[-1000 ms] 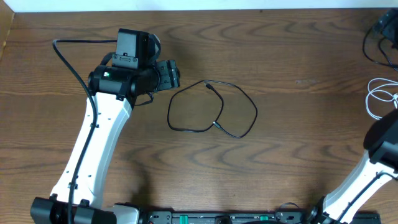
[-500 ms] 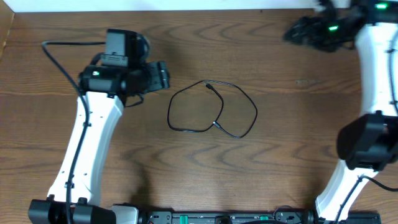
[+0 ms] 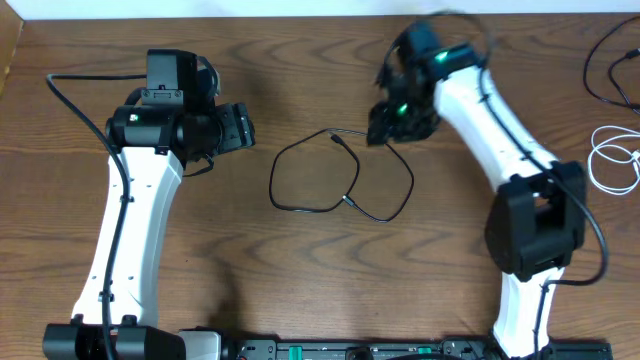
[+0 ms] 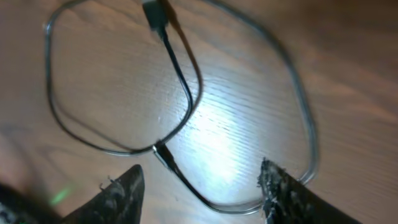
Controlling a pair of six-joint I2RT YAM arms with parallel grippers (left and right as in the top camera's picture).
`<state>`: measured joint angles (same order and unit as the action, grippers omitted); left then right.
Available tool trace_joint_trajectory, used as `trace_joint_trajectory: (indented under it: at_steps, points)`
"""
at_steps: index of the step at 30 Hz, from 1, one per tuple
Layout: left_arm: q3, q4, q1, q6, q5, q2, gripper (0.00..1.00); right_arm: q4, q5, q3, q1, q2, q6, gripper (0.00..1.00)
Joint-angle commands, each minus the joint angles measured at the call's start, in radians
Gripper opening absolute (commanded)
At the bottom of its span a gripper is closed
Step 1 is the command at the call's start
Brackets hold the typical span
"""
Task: Untangle cables
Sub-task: 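Move the right gripper to the remaining black cable loop and grasp it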
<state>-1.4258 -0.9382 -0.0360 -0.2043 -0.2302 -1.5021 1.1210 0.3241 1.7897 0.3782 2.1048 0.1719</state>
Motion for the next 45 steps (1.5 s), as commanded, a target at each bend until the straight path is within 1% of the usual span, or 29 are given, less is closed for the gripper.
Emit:
trace_joint_trajectory:
  at_steps: [1, 6, 8, 10, 12, 16, 18, 19, 25, 29, 30, 31, 32, 34, 35, 37, 40, 45]
  points:
    - [-0.016, -0.003, 0.002, 0.021, 0.007, -0.002, 0.77, -0.053, -0.034, -0.070, 0.062, 0.010, 0.080, 0.55]
    - [-0.016, -0.003, 0.002, 0.021, 0.007, -0.002, 0.77, -0.162, -0.040, -0.146, 0.123, 0.010, 0.086, 0.52]
    - [-0.016, -0.004, 0.002, 0.021, 0.007, -0.002, 0.77, -0.147, -0.042, -0.153, 0.145, 0.010, 0.093, 0.51]
    - [-0.016, -0.004, 0.002, 0.021, 0.007, -0.002, 0.77, -0.128, -0.041, -0.153, 0.153, 0.010, 0.068, 0.51]
    - [-0.016, -0.004, 0.002, 0.021, 0.007, -0.002, 0.77, -0.098, -0.040, -0.153, 0.166, 0.010, -0.007, 0.52]
    - [-0.016, -0.004, 0.002, 0.021, 0.007, -0.002, 0.77, -0.040, -0.041, -0.169, 0.200, 0.010, -0.225, 0.52]
    - [-0.016, -0.004, 0.002, 0.021, 0.007, -0.002, 0.77, -0.050, -0.048, -0.196, 0.222, 0.011, -0.309, 0.52]
    - [-0.016, -0.004, 0.002, 0.020, 0.007, -0.002, 0.77, -0.064, -0.062, -0.209, 0.230, 0.011, -0.325, 0.52]
    - [-0.016, -0.004, 0.002, 0.020, 0.006, -0.002, 0.77, -0.178, -0.163, -0.304, 0.271, 0.011, -0.326, 0.49]
    - [-0.016, -0.004, 0.002, 0.020, 0.006, -0.002, 0.77, -0.229, -0.165, -0.342, 0.270, 0.011, -0.326, 0.43]
    - [-0.016, -0.004, 0.002, 0.020, 0.006, -0.002, 0.77, -0.251, -0.165, -0.358, 0.271, 0.011, -0.321, 0.37]
    - [-0.016, -0.004, 0.002, 0.020, 0.007, -0.002, 0.77, -0.264, -0.164, -0.368, 0.272, 0.011, -0.314, 0.34]
    - [-0.016, -0.004, 0.002, 0.020, 0.007, -0.002, 0.77, -0.274, -0.164, -0.379, 0.273, 0.011, -0.314, 0.29]
    - [-0.016, -0.004, 0.002, 0.020, 0.007, -0.002, 0.77, -0.285, -0.174, -0.394, 0.274, 0.011, -0.294, 0.18]
    - [-0.016, -0.004, 0.002, 0.020, 0.007, -0.002, 0.77, -0.284, -0.188, -0.397, 0.274, 0.011, -0.274, 0.10]
    - [-0.016, -0.004, 0.002, 0.020, 0.007, -0.002, 0.77, -0.276, -0.217, -0.397, 0.274, 0.011, -0.233, 0.01]
    - [-0.016, -0.004, 0.002, 0.020, 0.007, -0.002, 0.77, -0.256, -0.267, -0.394, 0.271, 0.010, -0.134, 0.01]
    - [-0.016, -0.004, 0.002, 0.020, 0.007, -0.002, 0.77, -0.184, -0.277, -0.348, 0.248, -0.010, -0.002, 0.01]
